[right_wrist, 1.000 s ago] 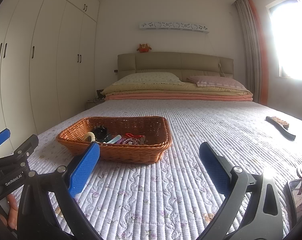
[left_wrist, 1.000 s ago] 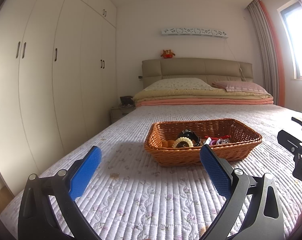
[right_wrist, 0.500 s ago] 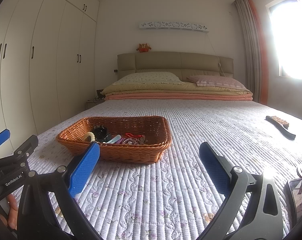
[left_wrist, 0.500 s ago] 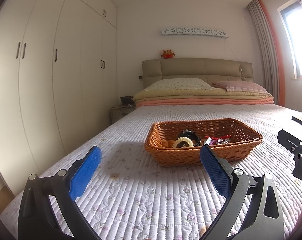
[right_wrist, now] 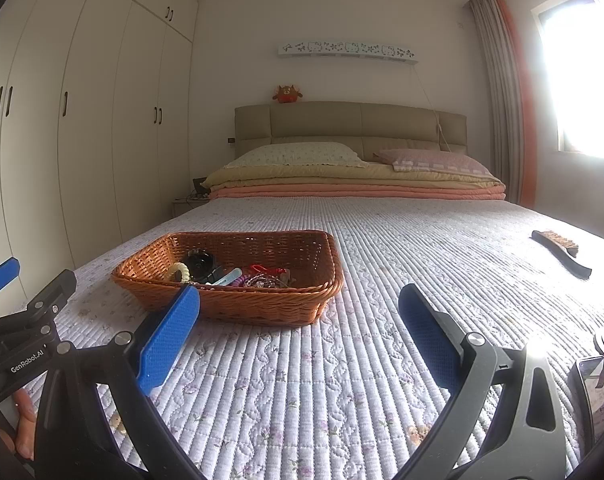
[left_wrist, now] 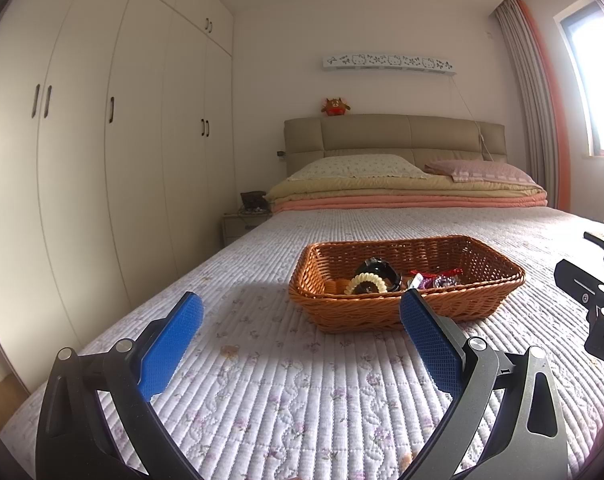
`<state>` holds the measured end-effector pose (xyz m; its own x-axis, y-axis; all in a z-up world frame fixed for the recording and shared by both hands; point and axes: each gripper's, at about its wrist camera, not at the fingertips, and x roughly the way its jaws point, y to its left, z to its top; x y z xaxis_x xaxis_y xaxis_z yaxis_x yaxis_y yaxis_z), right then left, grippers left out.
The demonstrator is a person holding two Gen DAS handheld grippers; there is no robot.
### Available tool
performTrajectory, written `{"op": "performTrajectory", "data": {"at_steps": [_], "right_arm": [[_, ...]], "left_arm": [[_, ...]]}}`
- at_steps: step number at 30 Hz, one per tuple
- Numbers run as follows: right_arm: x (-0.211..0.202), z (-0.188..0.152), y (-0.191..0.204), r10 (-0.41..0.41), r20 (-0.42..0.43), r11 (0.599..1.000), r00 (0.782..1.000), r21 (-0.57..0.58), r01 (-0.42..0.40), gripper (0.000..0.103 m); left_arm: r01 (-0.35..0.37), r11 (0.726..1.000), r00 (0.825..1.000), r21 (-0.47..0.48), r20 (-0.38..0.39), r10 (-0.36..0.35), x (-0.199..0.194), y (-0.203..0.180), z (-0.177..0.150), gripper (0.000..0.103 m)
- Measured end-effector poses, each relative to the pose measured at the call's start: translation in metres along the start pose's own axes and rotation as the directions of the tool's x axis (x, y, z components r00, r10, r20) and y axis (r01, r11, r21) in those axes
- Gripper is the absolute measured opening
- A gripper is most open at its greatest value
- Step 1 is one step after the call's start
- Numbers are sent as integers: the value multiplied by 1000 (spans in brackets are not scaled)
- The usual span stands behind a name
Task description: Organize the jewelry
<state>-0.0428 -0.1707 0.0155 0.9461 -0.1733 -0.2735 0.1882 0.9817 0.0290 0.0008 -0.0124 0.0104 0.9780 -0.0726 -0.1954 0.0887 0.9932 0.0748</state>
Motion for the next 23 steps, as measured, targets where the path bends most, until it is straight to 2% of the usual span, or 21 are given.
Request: {"op": "performTrajectory", "data": {"at_steps": [12,23], "right_arm": [[1,0,3,-4,-6,1000,1000,8,4,95],[1,-1,3,-4,-6,1000,1000,9,4,95]], "left_arm": [[1,1000,1000,11,7,-1,-3,-1,-1,96],[0,1000,1000,-23,-25,-1,4,8,1,96]]}}
